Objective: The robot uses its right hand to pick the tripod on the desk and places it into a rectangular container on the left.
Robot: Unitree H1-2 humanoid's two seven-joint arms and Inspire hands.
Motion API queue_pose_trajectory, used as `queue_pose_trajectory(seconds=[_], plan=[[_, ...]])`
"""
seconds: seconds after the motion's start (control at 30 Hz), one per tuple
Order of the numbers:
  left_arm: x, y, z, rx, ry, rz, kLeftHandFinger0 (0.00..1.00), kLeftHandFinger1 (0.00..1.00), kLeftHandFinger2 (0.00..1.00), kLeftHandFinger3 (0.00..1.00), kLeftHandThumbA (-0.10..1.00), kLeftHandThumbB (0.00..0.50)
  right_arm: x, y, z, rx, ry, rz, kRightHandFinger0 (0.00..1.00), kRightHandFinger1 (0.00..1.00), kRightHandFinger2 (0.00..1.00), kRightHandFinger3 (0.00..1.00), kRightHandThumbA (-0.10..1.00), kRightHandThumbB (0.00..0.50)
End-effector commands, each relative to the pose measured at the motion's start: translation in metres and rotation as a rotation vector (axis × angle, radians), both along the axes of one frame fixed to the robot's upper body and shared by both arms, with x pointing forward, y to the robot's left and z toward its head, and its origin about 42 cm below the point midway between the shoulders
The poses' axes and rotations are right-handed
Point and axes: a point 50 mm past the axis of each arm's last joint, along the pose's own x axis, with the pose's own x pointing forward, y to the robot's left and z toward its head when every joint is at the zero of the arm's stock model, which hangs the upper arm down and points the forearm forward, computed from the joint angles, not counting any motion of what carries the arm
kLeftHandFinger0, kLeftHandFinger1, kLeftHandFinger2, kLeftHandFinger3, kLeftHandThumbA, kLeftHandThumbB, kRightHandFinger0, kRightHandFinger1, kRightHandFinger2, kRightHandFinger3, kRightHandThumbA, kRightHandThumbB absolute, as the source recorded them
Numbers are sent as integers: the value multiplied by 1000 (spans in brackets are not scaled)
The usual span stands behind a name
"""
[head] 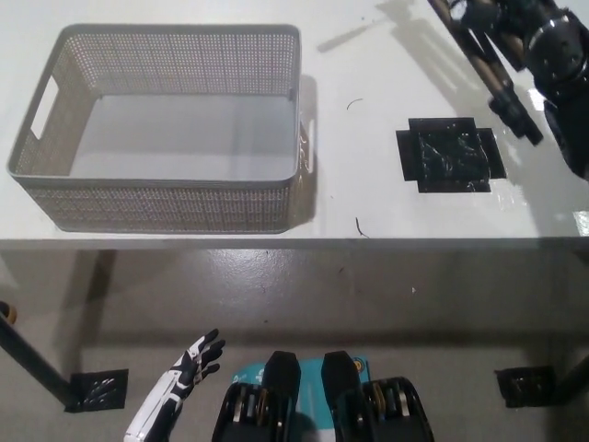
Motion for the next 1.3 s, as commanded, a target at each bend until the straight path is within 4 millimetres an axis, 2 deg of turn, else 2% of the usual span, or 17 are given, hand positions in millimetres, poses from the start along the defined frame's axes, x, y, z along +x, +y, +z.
queue_pose_trajectory(seconds=[0.0,0.03,0.13,0.23,0.3,0.43,0.6,0.77,0.8,0.87,0.97,1.03,1.13,1.17,1.2,1.23,1.27], plan=[[-5,0,2,-2,-43,-16,1000,1000,1000,1000,1000,500,-26,83,138,8,-339,235,10,451,802,870,-100,156],[-5,0,2,1,-42,-18,1000,1000,1000,1000,1000,500,-28,86,139,6,-344,245,5,451,803,870,-100,157],[-6,1,1,9,-48,-23,1000,1000,1000,1000,1000,500,-40,117,142,-29,-358,320,0,419,778,862,-100,143],[-6,1,-1,7,-45,-18,1000,1000,1000,1000,1000,500,-50,141,138,-64,-340,341,1,462,814,905,-100,147],[-8,1,0,-5,-28,-16,1000,1000,1000,1000,1000,500,-53,157,128,-109,-339,383,0,455,808,910,-100,152],[-7,0,0,0,-31,-27,1000,1000,1000,1000,1000,500,-56,176,111,-163,-302,413,0,461,819,931,-100,148],[-6,0,0,-1,-18,-28,1000,1000,1000,1000,1000,500,-55,195,82,-216,-250,431,5,456,795,880,-100,195],[-4,-3,1,7,-18,-30,1000,1000,1000,1000,1000,500,-54,207,61,-270,-243,430,0,444,809,864,-100,210],[-4,-3,2,13,-21,-32,1000,1000,1000,1000,1000,500,-53,208,54,-294,-249,427,69,475,815,860,-100,207],[-5,-2,2,16,-22,-39,1000,1000,1000,1000,1000,500,-49,206,38,-312,-238,439,141,476,805,815,-100,185],[-4,-1,2,18,-15,-44,1000,1000,1000,1000,1000,500,-44,201,23,-288,-177,439,1,442,831,806,-100,163],[-1,-2,2,34,-16,-53,1000,1000,1000,1000,1000,500,-41,196,15,-326,-189,417,0,495,858,874,-100,174],[4,-5,4,25,-18,-63,1000,1000,1000,1000,1000,500,-38,190,16,-357,-175,395,6,545,888,919,-100,177],[6,-6,5,23,-21,-71,1000,1000,1000,1000,1000,500,-38,188,19,-374,-160,378,106,566,876,1000,80,225],[7,-6,6,28,-23,-75,1000,1000,1000,1000,1000,500,-38,186,21,-381,-155,369,65,425,665,857,150,260],[9,-6,6,40,-28,-79,1000,1000,1000,1000,1000,500,-38,183,23,-381,-139,390,408,800,1000,1000,460,435],[10,-7,7,42,-33,-82,1000,1000,1000,1000,1000,500,-38,180,24,-373,-139,407,855,1000,1000,1000,604,472]])
